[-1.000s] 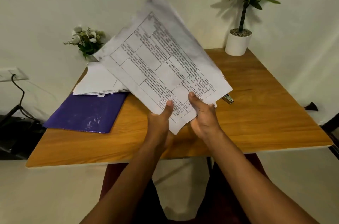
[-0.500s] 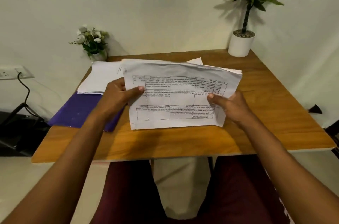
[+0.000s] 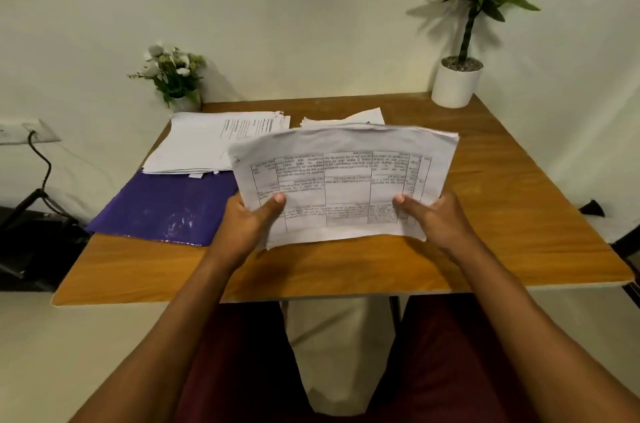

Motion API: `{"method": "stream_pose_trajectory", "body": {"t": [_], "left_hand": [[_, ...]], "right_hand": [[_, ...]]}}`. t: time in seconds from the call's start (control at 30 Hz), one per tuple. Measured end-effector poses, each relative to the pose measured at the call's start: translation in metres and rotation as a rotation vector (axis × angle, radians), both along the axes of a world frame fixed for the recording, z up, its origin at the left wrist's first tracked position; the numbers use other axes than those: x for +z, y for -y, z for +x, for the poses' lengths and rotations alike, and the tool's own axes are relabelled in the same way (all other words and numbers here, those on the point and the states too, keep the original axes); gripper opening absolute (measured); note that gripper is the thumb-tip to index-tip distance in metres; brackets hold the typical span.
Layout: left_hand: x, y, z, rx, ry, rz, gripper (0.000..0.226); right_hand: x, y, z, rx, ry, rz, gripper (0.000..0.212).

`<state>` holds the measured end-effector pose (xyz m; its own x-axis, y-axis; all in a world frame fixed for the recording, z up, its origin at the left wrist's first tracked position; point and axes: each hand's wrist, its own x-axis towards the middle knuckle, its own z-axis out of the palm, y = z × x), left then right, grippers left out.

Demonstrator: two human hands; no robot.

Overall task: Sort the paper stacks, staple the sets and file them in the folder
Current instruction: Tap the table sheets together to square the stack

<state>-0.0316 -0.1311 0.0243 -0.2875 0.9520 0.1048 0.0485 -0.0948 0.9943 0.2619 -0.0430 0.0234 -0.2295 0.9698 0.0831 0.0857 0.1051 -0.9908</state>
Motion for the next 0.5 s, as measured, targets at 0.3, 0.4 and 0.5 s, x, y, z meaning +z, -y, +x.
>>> {"method": "stream_pose_trajectory", "body": {"t": [0.3, 0.4, 0.5], "left_hand": [[-0.019, 0.007, 0.005, 0.029, -0.053, -0.066, 0.046], [-0.017, 0.004, 0.001, 0.071, -0.027, -0.025, 0.045], [-0.021, 0.005, -0.001, 0.072, -0.066, -0.060, 0.040]], "right_hand": [[-0.027, 0.004, -0.005, 0.004, 0.011, 0.014, 0.032], [-0.022, 0.002, -0.007, -0.024, -0.013, 0.014, 0.031], [-0.022, 0.005, -0.008, -0.008, 0.033, 0.017, 0.029]]}}
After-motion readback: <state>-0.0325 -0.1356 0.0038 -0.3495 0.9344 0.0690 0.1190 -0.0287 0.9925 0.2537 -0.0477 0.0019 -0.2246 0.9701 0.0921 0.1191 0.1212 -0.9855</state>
